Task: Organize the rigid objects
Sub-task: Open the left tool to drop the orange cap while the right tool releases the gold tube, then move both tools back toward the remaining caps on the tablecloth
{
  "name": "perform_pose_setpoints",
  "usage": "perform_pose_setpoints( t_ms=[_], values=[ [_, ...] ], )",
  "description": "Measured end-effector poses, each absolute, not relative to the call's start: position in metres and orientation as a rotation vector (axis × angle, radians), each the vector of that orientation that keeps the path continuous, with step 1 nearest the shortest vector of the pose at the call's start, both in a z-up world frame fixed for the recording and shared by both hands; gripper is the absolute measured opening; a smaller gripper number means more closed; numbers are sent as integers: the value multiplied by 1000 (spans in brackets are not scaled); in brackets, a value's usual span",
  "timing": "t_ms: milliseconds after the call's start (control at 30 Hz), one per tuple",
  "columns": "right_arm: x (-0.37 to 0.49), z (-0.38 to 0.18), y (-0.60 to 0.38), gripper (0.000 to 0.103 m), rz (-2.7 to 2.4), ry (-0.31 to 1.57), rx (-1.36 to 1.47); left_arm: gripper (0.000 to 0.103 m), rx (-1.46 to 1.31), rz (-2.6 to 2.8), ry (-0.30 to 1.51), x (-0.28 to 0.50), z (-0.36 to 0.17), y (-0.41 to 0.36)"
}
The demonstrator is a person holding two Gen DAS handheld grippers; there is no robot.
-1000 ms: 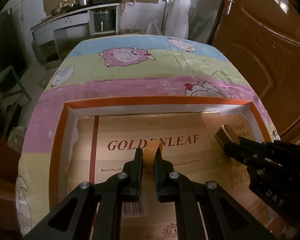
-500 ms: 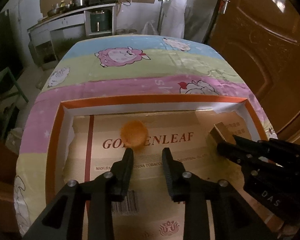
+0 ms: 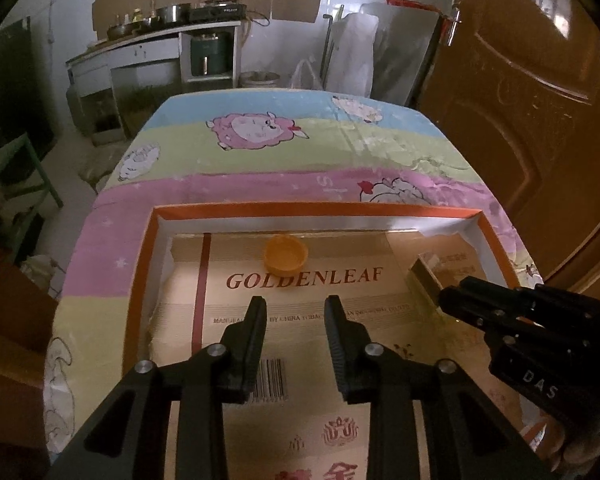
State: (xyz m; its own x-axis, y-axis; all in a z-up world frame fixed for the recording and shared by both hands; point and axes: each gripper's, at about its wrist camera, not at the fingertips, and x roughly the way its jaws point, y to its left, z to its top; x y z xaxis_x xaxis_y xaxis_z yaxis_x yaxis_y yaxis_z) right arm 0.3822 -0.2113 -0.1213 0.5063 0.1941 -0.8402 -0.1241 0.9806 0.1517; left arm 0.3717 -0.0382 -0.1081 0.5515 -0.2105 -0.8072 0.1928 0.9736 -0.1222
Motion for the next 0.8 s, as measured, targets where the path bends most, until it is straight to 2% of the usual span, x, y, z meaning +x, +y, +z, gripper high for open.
perform_pose_setpoints(
  t_ms=[800],
  values=[
    [312,-73,-198,23,207,956,51,30,-69,-203,832,287,-53,-8]
  ],
)
